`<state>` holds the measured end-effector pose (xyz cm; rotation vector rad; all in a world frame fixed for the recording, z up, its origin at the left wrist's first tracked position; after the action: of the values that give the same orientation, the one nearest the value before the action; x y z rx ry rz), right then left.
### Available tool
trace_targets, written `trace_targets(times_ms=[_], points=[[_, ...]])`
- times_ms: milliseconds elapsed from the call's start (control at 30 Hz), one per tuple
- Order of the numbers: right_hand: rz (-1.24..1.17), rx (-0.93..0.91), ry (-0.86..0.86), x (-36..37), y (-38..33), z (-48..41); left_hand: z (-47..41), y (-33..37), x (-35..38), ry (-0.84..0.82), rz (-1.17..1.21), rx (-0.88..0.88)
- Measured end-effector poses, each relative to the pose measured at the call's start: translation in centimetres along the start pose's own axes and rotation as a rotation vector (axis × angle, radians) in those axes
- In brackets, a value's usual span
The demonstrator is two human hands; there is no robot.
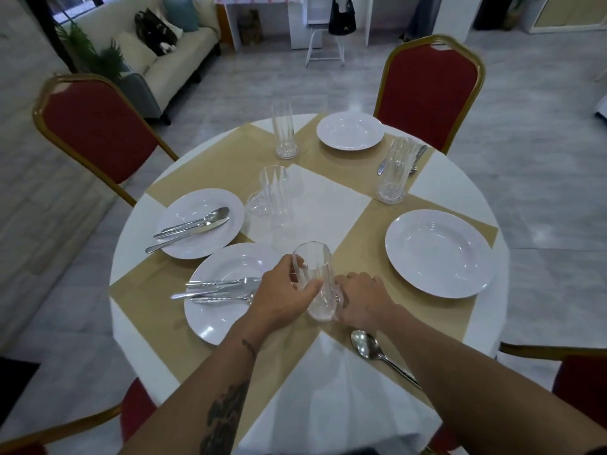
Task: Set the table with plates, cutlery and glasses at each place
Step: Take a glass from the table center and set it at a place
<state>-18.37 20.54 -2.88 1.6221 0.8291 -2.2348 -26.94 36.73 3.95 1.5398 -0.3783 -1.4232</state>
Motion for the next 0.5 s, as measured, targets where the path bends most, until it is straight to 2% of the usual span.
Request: trace_targets(times_ms=[500], points=[[0.072, -0.145, -0.013, -0.39, 0.78, -0.90, 1.11, 0.08, 1.00, -0.020, -0.084, 0.129]])
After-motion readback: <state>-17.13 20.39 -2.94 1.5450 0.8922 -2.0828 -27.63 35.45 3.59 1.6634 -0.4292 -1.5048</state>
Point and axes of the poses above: each hand's wrist, its own z-axis away from the middle knuckle, its own x-axis out of the palm, y = z × x, the point moved 2 cm from there along -z, towards the middle knuckle, and after that the axes turned 5 degrees about y, right-handed, at the moved point
